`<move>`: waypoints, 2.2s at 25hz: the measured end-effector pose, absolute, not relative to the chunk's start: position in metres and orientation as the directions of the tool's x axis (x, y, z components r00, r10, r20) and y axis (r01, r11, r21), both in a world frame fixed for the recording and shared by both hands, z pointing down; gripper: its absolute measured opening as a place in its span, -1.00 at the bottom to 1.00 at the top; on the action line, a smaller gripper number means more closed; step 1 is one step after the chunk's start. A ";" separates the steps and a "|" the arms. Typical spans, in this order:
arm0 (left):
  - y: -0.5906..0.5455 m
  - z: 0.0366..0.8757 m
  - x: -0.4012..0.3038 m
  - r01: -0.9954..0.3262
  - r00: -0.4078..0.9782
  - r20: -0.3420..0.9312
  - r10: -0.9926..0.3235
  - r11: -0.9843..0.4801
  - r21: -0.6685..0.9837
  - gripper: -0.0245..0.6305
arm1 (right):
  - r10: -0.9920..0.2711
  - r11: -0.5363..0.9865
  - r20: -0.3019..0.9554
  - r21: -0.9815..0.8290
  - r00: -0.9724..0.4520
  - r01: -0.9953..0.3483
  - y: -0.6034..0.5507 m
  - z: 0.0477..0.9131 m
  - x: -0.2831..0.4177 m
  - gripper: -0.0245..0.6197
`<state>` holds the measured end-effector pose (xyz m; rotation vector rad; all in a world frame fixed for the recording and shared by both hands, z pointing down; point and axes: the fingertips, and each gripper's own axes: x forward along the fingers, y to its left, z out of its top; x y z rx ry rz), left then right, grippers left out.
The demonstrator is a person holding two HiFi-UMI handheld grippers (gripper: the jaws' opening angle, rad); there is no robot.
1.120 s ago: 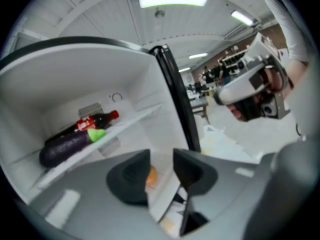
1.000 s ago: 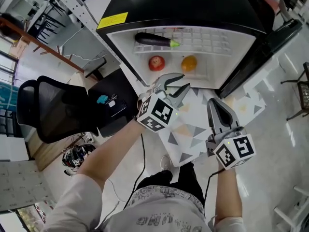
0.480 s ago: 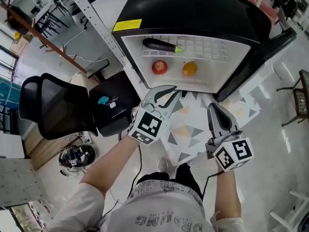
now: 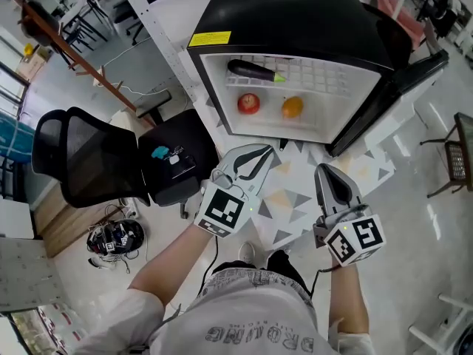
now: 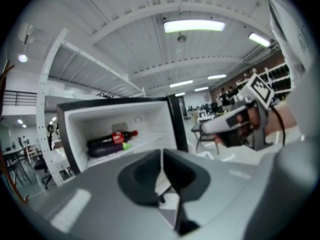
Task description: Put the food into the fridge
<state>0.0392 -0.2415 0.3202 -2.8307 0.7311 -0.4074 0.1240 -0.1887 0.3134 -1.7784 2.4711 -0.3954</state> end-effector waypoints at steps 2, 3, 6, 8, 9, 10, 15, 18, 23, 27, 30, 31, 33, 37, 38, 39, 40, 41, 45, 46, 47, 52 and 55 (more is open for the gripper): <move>-0.235 0.319 0.035 -0.452 0.841 0.209 -0.499 -0.860 -0.236 -0.88 | -0.939 0.299 0.098 -0.246 -0.331 -0.922 -0.184 0.313 0.121 -0.92; -0.232 0.318 0.033 -0.455 0.841 0.206 -0.500 -0.860 -0.231 -0.89 | -0.938 0.301 0.100 -0.245 -0.333 -0.922 -0.181 0.313 0.120 -0.92; -0.225 0.315 0.026 -0.461 0.841 0.197 -0.503 -0.859 -0.224 -0.90 | -0.936 0.305 0.105 -0.240 -0.337 -0.922 -0.174 0.312 0.116 -0.92; -0.221 0.314 0.020 -0.465 0.838 0.198 -0.508 -0.856 -0.225 -0.90 | -0.934 0.309 0.106 -0.234 -0.340 -0.922 -0.170 0.309 0.113 -0.92; -0.220 0.314 0.016 -0.468 0.836 0.199 -0.511 -0.854 -0.227 -0.90 | -0.934 0.312 0.106 -0.230 -0.343 -0.922 -0.168 0.308 0.111 -0.92; -0.219 0.314 0.013 -0.470 0.834 0.200 -0.514 -0.853 -0.227 -0.90 | -0.933 0.315 0.106 -0.225 -0.345 -0.922 -0.167 0.307 0.110 -0.92; -0.213 0.312 0.001 -0.481 0.830 0.199 -0.521 -0.849 -0.219 -0.90 | -0.930 0.324 0.104 -0.216 -0.351 -0.921 -0.160 0.302 0.104 -0.92; -0.208 0.312 -0.003 -0.478 0.832 0.199 -0.518 -0.851 -0.219 -0.90 | -0.928 0.330 0.104 -0.214 -0.357 -0.920 -0.156 0.301 0.101 -0.92; -0.203 0.315 -0.008 -0.477 0.832 0.203 -0.517 -0.852 -0.214 -0.90 | -0.927 0.330 0.110 -0.213 -0.358 -0.920 -0.154 0.302 0.097 -0.92; -0.200 0.320 -0.011 -0.479 0.831 0.206 -0.517 -0.853 -0.206 -0.91 | -0.926 0.334 0.111 -0.210 -0.362 -0.919 -0.154 0.303 0.092 -0.92; -0.198 0.322 -0.012 -0.480 0.832 0.207 -0.515 -0.855 -0.198 -0.90 | -0.924 0.338 0.113 -0.210 -0.366 -0.917 -0.154 0.303 0.089 -0.92; -0.198 0.322 -0.012 -0.480 0.833 0.207 -0.514 -0.856 -0.194 -0.91 | -0.923 0.339 0.115 -0.210 -0.368 -0.917 -0.155 0.303 0.089 -0.92; -0.197 0.323 -0.012 -0.478 0.834 0.207 -0.511 -0.858 -0.189 -0.91 | -0.921 0.341 0.118 -0.211 -0.370 -0.916 -0.155 0.303 0.087 -0.92; -0.197 0.325 -0.015 -0.481 0.833 0.209 -0.512 -0.858 -0.183 -0.91 | -0.917 0.348 0.127 -0.209 -0.378 -0.914 -0.156 0.306 0.083 -0.92; -0.198 0.325 -0.015 -0.482 0.832 0.210 -0.513 -0.857 -0.182 -0.91 | -0.916 0.349 0.130 -0.209 -0.380 -0.913 -0.156 0.307 0.082 -0.92; -0.198 0.326 -0.015 -0.484 0.831 0.210 -0.514 -0.856 -0.181 -0.91 | -0.915 0.351 0.132 -0.209 -0.382 -0.913 -0.157 0.308 0.082 -0.92; -0.199 0.326 -0.016 -0.485 0.831 0.210 -0.516 -0.855 -0.181 -0.90 | -0.914 0.352 0.133 -0.210 -0.384 -0.912 -0.158 0.308 0.082 -0.92; -0.200 0.326 -0.016 -0.486 0.830 0.210 -0.517 -0.855 -0.180 -0.91 | -0.913 0.353 0.134 -0.211 -0.385 -0.911 -0.158 0.309 0.081 -0.92; -0.202 0.326 -0.016 -0.489 0.830 0.210 -0.516 -0.855 -0.171 -0.91 | -0.912 0.355 0.137 -0.214 -0.387 -0.910 -0.160 0.310 0.081 -0.92; -0.203 0.326 -0.015 -0.490 0.830 0.209 -0.517 -0.855 -0.170 -0.91 | -0.911 0.355 0.138 -0.214 -0.388 -0.910 -0.160 0.310 0.082 -0.92; -0.204 0.326 -0.015 -0.491 0.830 0.208 -0.518 -0.854 -0.169 -0.91 | -0.911 0.356 0.138 -0.214 -0.389 -0.910 -0.161 0.310 0.082 -0.92; -0.206 0.326 -0.012 -0.494 0.830 0.208 -0.518 -0.855 -0.158 -0.91 | -0.909 0.361 0.137 -0.215 -0.394 -0.907 -0.163 0.311 0.083 -0.92; -0.208 0.329 -0.011 -0.496 0.827 0.215 -0.519 -0.854 -0.156 -0.91 | -0.908 0.362 0.139 -0.215 -0.395 -0.907 -0.164 0.311 0.085 -0.92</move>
